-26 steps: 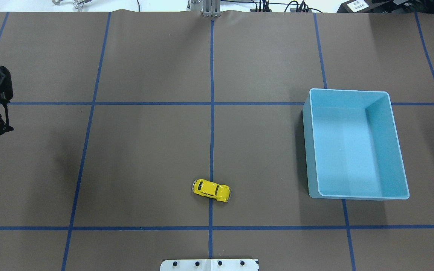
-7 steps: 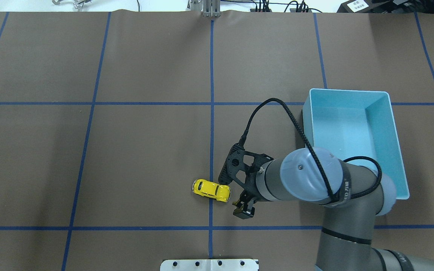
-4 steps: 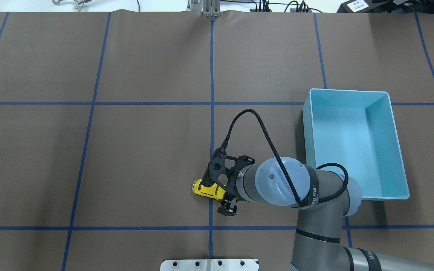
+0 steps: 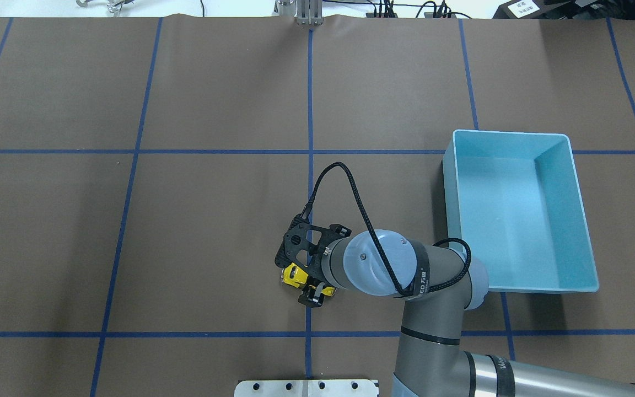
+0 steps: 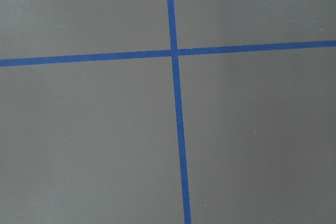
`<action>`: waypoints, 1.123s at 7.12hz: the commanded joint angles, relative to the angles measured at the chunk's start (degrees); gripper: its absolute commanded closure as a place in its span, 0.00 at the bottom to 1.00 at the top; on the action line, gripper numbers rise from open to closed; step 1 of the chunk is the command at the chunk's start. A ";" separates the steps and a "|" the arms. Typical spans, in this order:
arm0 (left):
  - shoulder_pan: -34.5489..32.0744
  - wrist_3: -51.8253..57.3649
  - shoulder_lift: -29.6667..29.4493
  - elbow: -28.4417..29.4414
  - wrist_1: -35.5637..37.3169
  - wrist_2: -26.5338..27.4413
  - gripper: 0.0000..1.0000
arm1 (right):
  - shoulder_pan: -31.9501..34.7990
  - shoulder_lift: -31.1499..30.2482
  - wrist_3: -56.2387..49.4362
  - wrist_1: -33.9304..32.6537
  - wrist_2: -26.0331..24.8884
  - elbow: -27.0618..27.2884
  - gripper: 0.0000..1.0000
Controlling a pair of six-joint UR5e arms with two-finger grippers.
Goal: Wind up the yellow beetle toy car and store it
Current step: 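Close the right gripper around the yellow car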
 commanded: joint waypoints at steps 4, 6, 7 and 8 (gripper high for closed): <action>0.01 0.00 -0.39 0.46 0.00 0.08 0.00 | -3.36 0.28 4.21 0.30 -1.56 -1.12 0.00; 0.01 0.00 -0.56 0.64 -0.09 -0.01 0.00 | -3.54 0.20 4.30 0.30 -2.09 -1.12 0.05; 0.01 0.00 -0.56 0.73 -0.09 -0.01 0.00 | -3.54 0.11 3.95 0.30 -2.79 -1.12 0.69; 0.01 0.00 -0.47 0.73 0.00 -0.01 0.00 | -3.63 0.11 3.95 0.21 -2.80 -1.04 1.00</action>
